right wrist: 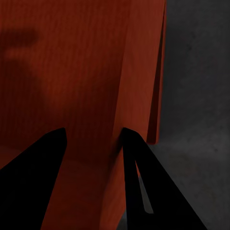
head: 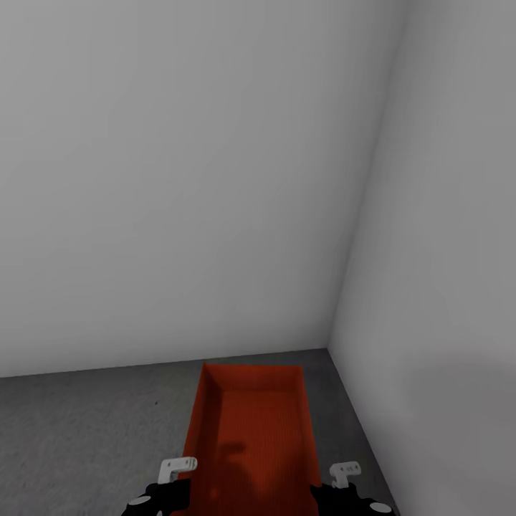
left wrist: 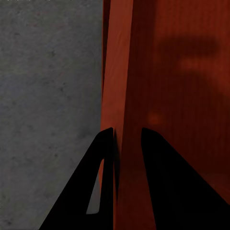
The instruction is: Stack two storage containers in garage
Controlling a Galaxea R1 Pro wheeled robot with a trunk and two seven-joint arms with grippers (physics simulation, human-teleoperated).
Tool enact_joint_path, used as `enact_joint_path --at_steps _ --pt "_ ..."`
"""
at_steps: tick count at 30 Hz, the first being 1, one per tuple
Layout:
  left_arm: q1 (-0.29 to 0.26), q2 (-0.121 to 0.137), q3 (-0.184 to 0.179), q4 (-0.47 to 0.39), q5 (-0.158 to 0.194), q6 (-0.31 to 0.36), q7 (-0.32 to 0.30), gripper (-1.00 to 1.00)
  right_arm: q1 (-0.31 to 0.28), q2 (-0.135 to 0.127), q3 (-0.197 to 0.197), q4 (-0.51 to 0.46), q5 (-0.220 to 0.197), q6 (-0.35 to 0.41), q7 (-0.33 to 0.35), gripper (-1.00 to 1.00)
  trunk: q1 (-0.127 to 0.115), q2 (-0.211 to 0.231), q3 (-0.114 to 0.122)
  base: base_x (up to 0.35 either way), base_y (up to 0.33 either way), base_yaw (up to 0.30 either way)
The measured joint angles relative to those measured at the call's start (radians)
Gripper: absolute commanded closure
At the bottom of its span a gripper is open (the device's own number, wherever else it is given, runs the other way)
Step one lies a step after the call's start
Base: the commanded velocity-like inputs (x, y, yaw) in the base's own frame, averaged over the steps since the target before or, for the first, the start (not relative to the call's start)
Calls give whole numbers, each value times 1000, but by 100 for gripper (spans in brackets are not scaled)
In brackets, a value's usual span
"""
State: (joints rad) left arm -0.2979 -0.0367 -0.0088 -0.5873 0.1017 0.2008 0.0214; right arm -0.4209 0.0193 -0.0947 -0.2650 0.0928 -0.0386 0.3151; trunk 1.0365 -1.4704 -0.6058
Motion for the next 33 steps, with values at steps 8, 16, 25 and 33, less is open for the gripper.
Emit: enact_joint_path --at_steps 8,16,25,33 --pt "0 -1 0 1 0 -1 1 100 0 -1 0 0 0 0 1 100 0 0 0 0 0 0" --pt "0 -1 0 2 0 -2 0 100 0 -1 0 0 0 0 0 100 0 0 0 0 0 0" --pt "1 -1 0 2 0 -2 0 100 0 -1 0 0 1 0 0 100 27 -49 -22 0 0 0" --pt "0 0 0 0 0 0 0 100 0 0 -1 0 1 0 0 100 46 -84 -38 0 0 0"
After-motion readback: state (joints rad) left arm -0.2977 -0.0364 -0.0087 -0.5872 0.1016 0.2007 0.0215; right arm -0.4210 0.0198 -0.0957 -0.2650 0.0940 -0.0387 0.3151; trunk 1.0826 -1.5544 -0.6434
